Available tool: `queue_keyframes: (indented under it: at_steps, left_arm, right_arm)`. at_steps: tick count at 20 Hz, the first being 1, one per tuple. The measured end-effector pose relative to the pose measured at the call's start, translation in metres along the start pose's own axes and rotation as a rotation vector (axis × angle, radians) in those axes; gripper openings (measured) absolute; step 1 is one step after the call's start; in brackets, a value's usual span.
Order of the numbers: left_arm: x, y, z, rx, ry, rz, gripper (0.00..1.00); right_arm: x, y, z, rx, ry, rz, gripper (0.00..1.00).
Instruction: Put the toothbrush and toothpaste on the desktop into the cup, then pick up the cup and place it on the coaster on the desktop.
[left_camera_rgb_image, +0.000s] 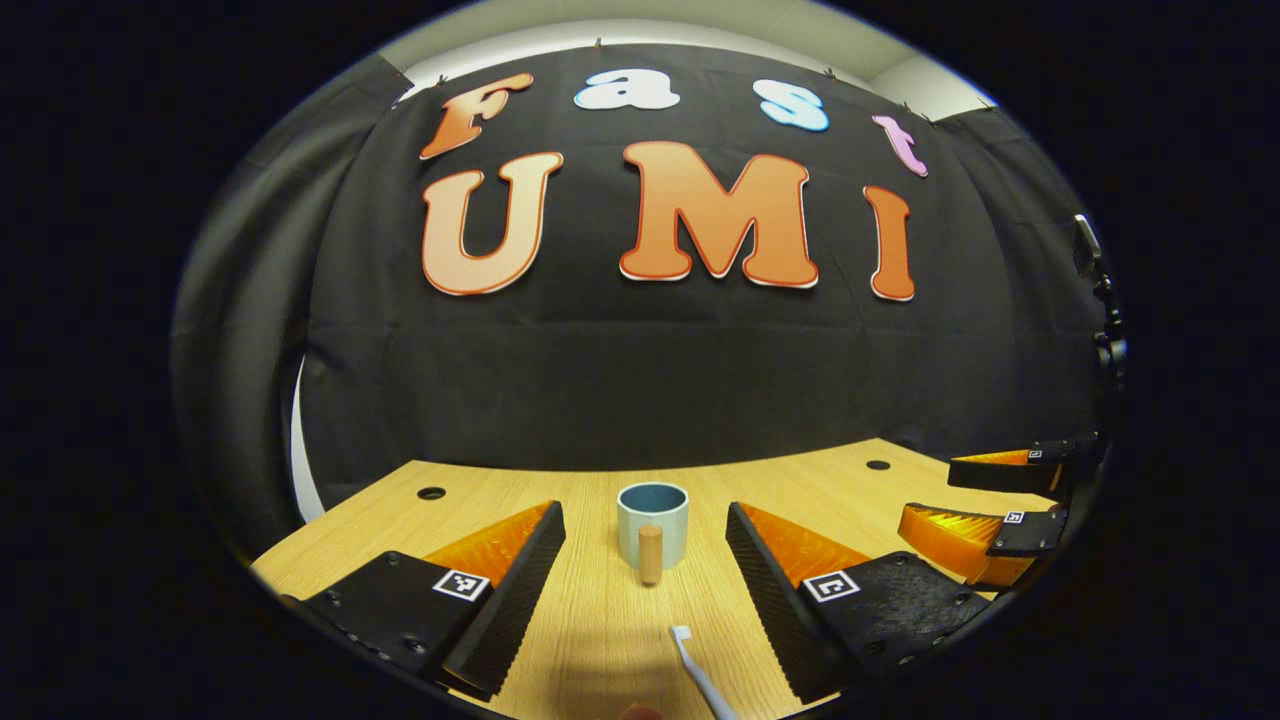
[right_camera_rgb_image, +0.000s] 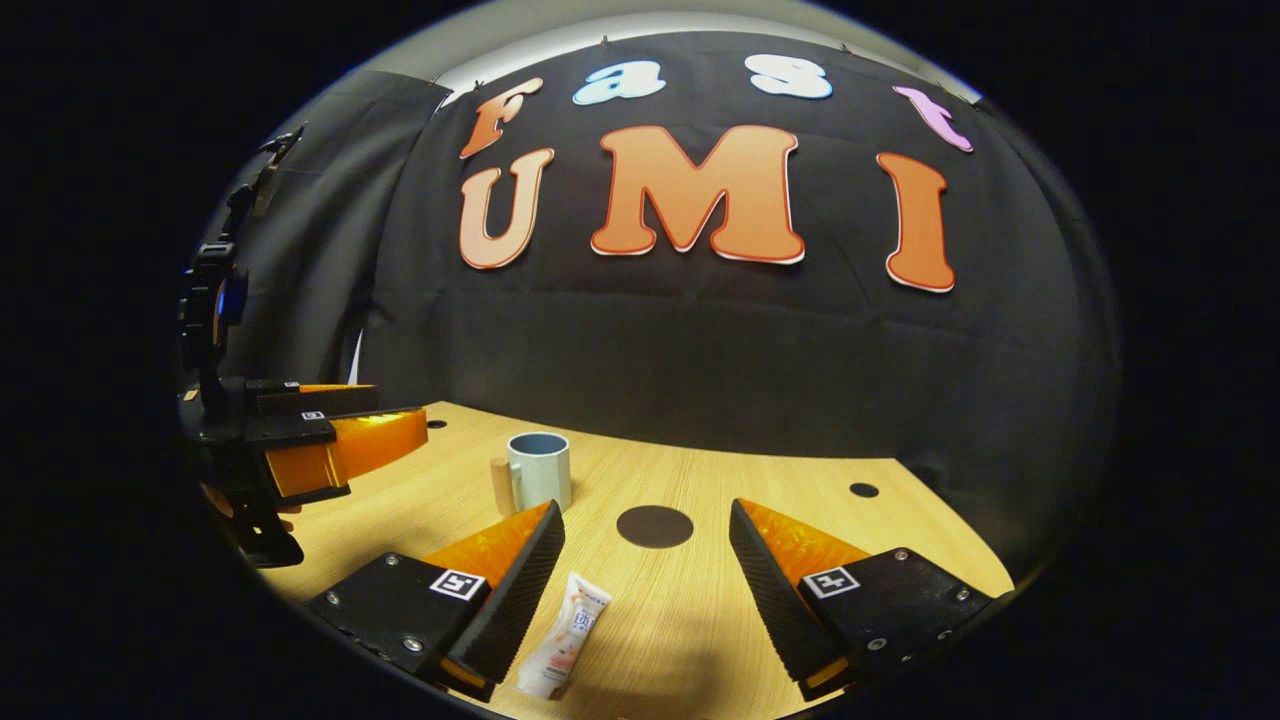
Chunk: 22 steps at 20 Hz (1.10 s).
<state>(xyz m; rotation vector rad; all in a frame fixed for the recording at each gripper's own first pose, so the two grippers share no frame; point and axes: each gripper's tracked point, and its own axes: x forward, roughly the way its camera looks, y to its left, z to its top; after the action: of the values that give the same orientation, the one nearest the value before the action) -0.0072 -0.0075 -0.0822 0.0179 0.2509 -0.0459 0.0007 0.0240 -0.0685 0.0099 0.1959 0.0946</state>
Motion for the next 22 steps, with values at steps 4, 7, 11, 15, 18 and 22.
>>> queue_keyframes:
  at_steps: [4, 7, 11, 15, 18, 22]
  left_arm:
    - [0.005, 0.003, -0.036, -0.026, 0.122, 0.005, 0.98]
    - [0.007, -0.002, -0.063, -0.041, 0.213, -0.007, 0.98]
    - [0.007, -0.008, -0.096, -0.035, 0.316, -0.014, 0.98]
    - [0.009, -0.014, -0.118, -0.007, 0.395, -0.030, 0.99]
    - [0.007, -0.023, -0.135, -0.002, 0.439, -0.050, 0.98]
    - [0.004, -0.024, -0.154, -0.020, 0.499, -0.055, 0.99]
  right_arm:
    - [0.007, 0.004, -0.025, 0.019, 0.079, 0.027, 0.99]
    - [0.010, 0.009, -0.048, 0.027, 0.153, 0.050, 0.98]
    - [0.015, 0.011, -0.075, 0.029, 0.234, 0.051, 0.98]
    - [0.019, 0.026, -0.098, 0.035, 0.319, 0.090, 0.95]
    - [0.017, 0.035, -0.116, 0.022, 0.369, 0.113, 0.90]
    - [0.019, 0.041, -0.130, 0.019, 0.422, 0.121, 0.82]
